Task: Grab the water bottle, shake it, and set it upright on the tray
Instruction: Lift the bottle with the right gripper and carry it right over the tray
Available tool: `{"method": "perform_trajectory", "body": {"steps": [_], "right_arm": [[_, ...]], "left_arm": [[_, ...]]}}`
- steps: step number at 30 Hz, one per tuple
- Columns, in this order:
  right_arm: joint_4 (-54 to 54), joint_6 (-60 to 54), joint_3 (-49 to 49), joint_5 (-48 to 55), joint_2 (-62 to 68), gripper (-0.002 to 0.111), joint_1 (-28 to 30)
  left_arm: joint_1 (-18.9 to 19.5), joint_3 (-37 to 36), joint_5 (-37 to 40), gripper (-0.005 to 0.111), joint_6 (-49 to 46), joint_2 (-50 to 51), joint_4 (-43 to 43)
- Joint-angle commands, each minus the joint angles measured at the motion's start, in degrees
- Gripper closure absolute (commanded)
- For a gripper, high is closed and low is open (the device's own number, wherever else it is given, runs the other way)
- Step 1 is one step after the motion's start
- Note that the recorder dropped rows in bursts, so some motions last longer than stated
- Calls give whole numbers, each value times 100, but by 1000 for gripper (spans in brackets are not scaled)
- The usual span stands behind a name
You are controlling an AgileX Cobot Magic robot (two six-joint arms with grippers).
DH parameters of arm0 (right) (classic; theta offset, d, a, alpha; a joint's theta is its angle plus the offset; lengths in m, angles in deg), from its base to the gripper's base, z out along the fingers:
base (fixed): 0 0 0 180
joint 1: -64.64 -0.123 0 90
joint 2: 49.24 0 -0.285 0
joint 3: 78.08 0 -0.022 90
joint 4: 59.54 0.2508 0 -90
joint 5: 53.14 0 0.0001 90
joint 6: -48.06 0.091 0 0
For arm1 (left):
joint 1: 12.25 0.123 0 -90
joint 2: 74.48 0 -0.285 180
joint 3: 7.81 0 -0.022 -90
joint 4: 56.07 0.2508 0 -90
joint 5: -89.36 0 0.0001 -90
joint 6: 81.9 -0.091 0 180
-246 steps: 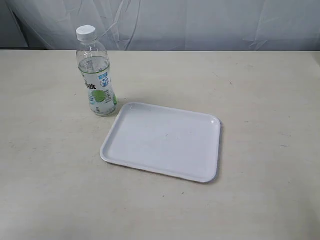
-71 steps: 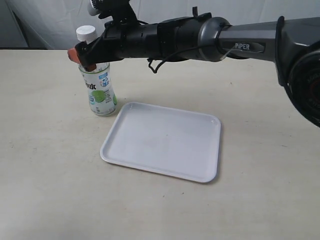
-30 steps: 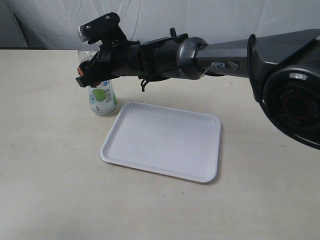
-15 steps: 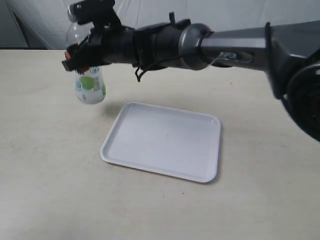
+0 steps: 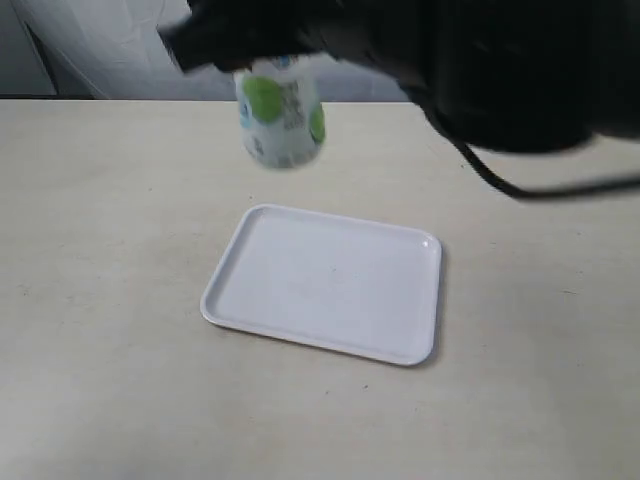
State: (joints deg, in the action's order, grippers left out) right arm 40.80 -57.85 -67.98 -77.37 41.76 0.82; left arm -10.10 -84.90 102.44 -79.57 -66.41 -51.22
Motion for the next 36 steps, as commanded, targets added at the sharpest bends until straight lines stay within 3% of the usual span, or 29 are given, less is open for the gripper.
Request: {"method": "perform_trajectory", "body": {"steps": [1, 4, 11, 14, 18, 21, 25, 28, 36], "right_arm": [[-40, 171, 1535, 48, -682, 109, -17], [-40, 171, 1904, -493, -938, 109, -49], [-1334, 980, 1459, -17, -2175, 109, -288], [-1265, 1377, 1799, -437, -2002, 109, -288], [-1261, 1949, 2466, -75, -1056, 109, -288], [-1175, 1930, 2435, -451, -771, 109, -370], [-1802, 1897, 1875, -1131, -1335, 109, -720], [-2062, 2027, 1594, -990, -1720, 109, -792], [-1185, 2421, 2354, -889, -720, 109, -535]], "left_arm": [[1, -13, -18, 107, 20, -29, -1], [1, -13, -18, 107, 20, -29, -1], [1, -13, -18, 107, 20, -29, -1], [1, -13, -18, 107, 20, -29, -1], [1, -13, -18, 107, 20, -29, -1], [1, -13, -18, 107, 20, -29, -1], [1, -13, -18, 107, 20, -29, -1], [1, -13, -18, 107, 20, -29, -1], [1, -13, -18, 107, 20, -29, -1]]}}
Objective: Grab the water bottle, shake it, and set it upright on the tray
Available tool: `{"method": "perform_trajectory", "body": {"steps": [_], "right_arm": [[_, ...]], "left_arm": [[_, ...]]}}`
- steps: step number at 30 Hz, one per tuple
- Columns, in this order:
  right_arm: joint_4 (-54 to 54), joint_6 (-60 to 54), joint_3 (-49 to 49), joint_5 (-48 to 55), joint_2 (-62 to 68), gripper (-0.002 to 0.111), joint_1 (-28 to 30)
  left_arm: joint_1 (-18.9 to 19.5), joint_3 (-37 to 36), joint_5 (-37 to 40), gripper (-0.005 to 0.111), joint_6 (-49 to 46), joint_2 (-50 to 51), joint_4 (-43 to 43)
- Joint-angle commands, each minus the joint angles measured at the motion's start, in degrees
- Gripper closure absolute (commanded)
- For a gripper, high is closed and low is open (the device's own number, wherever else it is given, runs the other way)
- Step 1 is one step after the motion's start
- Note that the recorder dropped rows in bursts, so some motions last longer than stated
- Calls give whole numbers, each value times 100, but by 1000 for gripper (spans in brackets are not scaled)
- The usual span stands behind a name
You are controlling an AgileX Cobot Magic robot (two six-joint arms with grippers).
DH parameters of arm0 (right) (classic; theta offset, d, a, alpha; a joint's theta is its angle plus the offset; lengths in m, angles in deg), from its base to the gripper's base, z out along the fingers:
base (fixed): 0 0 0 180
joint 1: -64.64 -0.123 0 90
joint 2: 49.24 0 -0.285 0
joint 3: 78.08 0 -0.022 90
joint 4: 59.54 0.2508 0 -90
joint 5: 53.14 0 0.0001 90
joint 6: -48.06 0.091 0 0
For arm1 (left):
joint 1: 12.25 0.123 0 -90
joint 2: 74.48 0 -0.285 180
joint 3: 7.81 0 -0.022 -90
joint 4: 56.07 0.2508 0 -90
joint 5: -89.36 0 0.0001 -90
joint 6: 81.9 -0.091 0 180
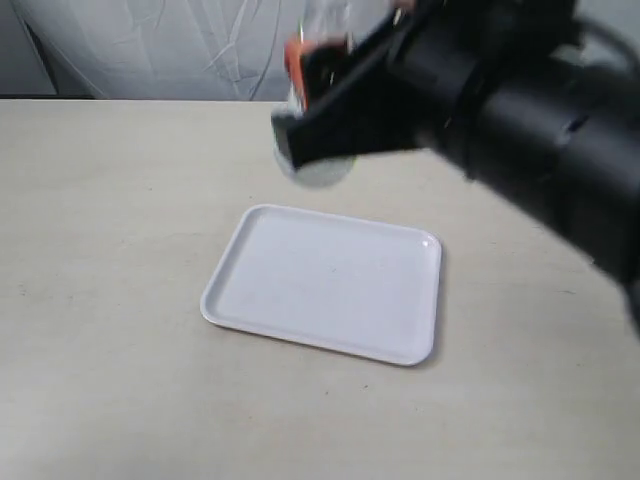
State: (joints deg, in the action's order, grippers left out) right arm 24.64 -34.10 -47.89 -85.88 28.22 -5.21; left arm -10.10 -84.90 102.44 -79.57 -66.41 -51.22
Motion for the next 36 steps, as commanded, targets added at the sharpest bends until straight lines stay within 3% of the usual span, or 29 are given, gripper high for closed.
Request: {"method": "perform_trajectory", "body": {"steps": [1, 8, 18, 21, 24, 26, 28, 31, 32, 34, 36], "right_arm": [[503, -132, 316, -88, 659, 109, 6], [-578, -311, -337, -867, -277, 109, -633], [166, -29, 385, -869, 588, 109, -375], [-125, 485, 271, 33, 520, 109, -529], [-1184, 1360, 92, 1444, 462, 109, -553], [-1526, 1447, 53, 1531, 462, 109, -553], [-1159, 1137, 161, 166, 462, 109, -542], [-98, 966, 189, -3668, 561, 109, -525], [25, 1126, 189, -3723, 589, 109, -462], [122, 1113, 189, -3229, 383, 109, -429], [-227, 1189, 189, -829, 261, 109, -420]], "left_arm": [[1, -13, -18, 107, 20, -29, -1], [1, -13, -18, 107, 20, -29, -1], [1, -13, -18, 107, 20, -29, -1], [1, -13, -18, 107, 20, -29, -1], [1, -13, -18, 107, 20, -29, -1], [1, -13, -18, 107, 20, -29, -1], [1, -13, -18, 107, 20, -29, -1], [1, -13, -18, 107, 20, -29, -1], [1, -13, -18, 107, 20, -29, -1], [1, -13, -18, 107, 22, -29, 9], [1, -13, -18, 107, 22, -29, 20]]}}
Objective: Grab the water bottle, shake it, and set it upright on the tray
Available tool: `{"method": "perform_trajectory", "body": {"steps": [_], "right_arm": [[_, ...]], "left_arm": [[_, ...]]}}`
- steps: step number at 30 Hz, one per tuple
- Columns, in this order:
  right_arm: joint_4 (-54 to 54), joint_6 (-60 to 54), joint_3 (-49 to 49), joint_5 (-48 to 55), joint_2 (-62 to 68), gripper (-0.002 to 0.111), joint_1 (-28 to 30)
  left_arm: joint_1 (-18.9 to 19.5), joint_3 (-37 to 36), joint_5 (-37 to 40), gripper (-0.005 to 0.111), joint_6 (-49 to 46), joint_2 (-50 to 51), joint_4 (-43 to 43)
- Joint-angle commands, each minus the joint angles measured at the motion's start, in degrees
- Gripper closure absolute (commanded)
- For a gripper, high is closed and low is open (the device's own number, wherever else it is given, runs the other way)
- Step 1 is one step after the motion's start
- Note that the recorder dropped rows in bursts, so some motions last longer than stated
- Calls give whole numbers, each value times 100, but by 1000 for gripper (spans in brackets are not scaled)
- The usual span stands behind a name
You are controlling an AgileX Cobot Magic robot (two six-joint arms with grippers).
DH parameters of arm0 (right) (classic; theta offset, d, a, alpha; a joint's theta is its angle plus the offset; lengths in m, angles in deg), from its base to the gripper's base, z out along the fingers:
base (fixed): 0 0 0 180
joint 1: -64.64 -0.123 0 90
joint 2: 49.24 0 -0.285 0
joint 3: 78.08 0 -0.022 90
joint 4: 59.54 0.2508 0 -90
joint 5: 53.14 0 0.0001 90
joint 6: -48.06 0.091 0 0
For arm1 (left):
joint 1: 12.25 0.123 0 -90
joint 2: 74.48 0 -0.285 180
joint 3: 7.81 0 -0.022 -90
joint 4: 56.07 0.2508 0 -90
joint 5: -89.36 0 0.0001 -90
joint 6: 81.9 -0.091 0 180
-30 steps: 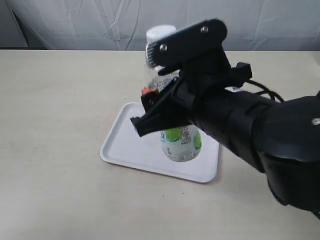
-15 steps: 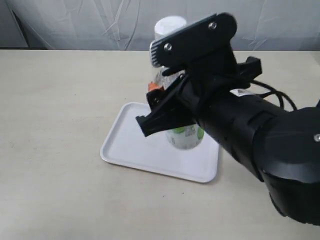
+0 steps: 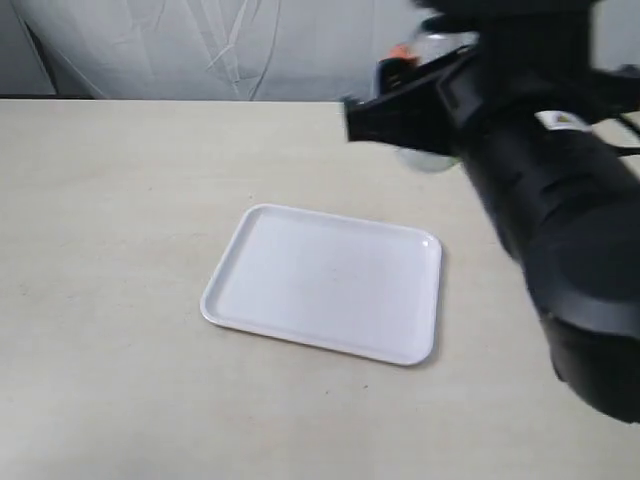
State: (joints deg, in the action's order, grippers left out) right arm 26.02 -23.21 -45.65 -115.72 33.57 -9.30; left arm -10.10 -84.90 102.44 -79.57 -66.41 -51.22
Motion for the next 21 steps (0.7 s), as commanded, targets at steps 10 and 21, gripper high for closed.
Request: {"method": "perform_trajectory", "body": {"steps": [10, 21], "right_arm": [[-978, 189, -36, 2926, 167, 109, 266], [-1622, 703, 1, 3470, 594, 109, 267]], "left_arm": [[1, -13, -18, 107, 22, -29, 20], [1, -13, -18, 107, 22, -29, 20]]}}
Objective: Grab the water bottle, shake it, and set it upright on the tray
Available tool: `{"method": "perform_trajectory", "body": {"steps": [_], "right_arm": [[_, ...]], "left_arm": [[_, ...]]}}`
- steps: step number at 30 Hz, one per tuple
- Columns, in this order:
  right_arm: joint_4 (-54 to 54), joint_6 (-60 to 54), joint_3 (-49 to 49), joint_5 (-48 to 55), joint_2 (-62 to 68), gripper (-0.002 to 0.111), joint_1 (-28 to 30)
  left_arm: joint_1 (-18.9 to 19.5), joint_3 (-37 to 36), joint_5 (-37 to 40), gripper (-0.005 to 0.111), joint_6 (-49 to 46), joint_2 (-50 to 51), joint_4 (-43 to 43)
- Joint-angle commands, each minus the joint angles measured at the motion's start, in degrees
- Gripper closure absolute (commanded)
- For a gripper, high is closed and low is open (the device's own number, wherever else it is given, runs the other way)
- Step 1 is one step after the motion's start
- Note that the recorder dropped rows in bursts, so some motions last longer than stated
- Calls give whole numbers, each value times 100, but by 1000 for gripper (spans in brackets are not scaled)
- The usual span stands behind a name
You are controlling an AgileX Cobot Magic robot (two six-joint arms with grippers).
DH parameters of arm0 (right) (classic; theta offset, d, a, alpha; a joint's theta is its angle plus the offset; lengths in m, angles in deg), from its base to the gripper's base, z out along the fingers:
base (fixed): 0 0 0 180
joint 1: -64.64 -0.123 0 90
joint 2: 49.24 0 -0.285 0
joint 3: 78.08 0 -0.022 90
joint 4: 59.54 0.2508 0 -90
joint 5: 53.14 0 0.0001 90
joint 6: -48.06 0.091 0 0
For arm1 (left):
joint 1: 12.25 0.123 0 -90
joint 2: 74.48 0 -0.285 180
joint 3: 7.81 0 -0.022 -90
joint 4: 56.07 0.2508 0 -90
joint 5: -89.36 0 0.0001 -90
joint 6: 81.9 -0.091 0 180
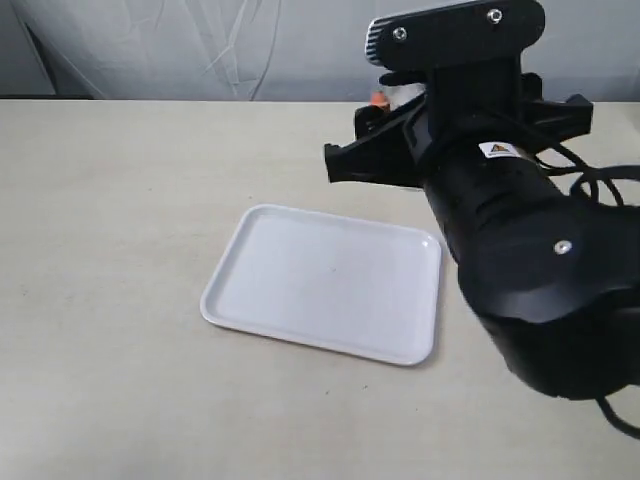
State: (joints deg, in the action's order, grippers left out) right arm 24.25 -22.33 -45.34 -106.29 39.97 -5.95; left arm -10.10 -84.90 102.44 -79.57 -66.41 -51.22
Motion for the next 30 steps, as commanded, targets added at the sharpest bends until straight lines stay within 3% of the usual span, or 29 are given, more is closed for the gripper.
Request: {"method": "perform_trajectory", "body": {"steps": [1, 3, 8, 10, 13, 17, 24, 30], "right_arm": [[-1971, 790, -29, 2825, -5, 109, -91], [-2155, 958, -29, 2669, 22, 109, -118], [-601, 876, -29, -175, 33, 109, -74], [-487, 890, -29, -658, 33, 109, -74], [-638, 890, -29, 31, 21, 109, -74], [-1889, 905, -29, 1305, 21, 109, -74], [-1797, 1809, -29, -285, 21, 109, -74], [-2416, 2404, 163, -297, 386, 109, -74]], "left_arm": [[1, -13, -18, 107, 22, -29, 20], [1, -13, -18, 107, 22, -29, 20], [1, -13, -18, 107, 22, -29, 20], [1, -13, -18, 107, 22, -29, 20], [1, -13, -18, 107, 22, -29, 20], [1, -13, -18, 107, 22, -29, 20], [1, -13, -18, 107, 22, -29, 20], [1, -13, -18, 107, 22, -29, 20]]}}
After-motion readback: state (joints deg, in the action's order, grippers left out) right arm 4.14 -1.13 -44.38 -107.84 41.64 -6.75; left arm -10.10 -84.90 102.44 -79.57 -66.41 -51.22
